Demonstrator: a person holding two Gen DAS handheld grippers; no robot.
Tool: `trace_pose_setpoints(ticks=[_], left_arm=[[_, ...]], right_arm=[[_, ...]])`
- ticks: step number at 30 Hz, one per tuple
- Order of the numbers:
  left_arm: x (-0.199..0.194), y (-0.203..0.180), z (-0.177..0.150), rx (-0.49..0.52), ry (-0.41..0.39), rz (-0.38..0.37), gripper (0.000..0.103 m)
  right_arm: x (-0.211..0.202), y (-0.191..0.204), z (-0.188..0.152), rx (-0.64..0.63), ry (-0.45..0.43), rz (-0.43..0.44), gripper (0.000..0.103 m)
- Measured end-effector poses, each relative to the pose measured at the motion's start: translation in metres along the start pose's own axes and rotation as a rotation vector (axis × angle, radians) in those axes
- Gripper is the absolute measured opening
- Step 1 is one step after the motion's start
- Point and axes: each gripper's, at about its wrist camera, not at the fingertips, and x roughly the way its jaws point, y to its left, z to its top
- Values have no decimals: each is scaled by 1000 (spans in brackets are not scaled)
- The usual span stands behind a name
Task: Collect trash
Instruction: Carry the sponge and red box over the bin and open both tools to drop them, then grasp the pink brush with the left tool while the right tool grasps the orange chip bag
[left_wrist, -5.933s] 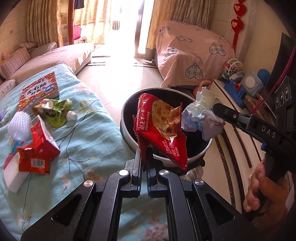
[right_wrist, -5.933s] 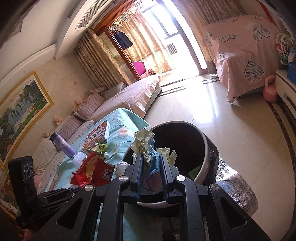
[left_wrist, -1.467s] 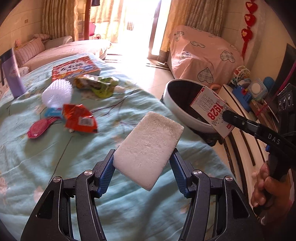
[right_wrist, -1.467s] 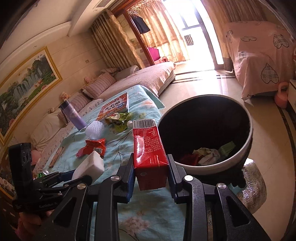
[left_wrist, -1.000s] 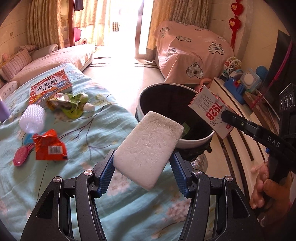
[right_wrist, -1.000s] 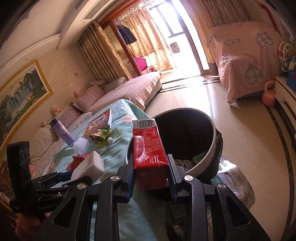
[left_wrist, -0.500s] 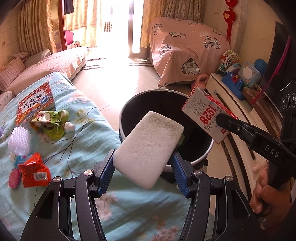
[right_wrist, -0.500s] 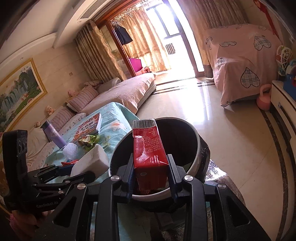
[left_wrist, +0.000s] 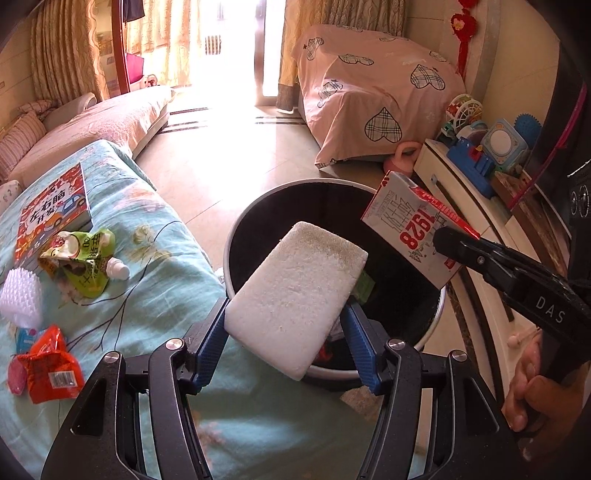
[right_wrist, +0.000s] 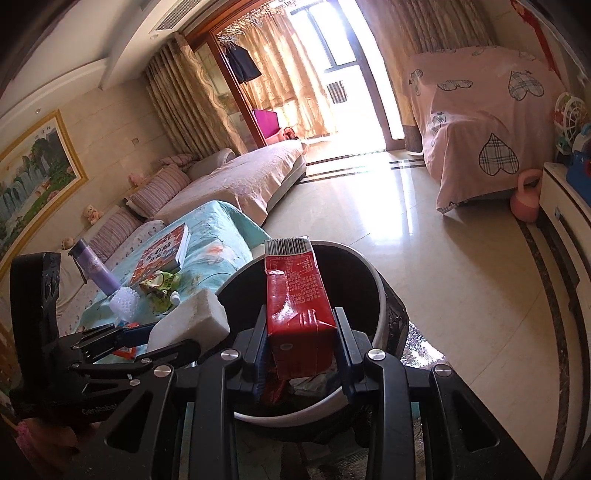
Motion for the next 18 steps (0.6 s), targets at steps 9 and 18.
trace_pose_setpoints(ticks=[9,18], left_arm=[[8,-3,2,23,17,7,74],[-10,12,-24,-46,-8,-20,78]], right_arm=[[20,-11,6,18,41,12,42],[1,-7,-4,62,1,44,57]])
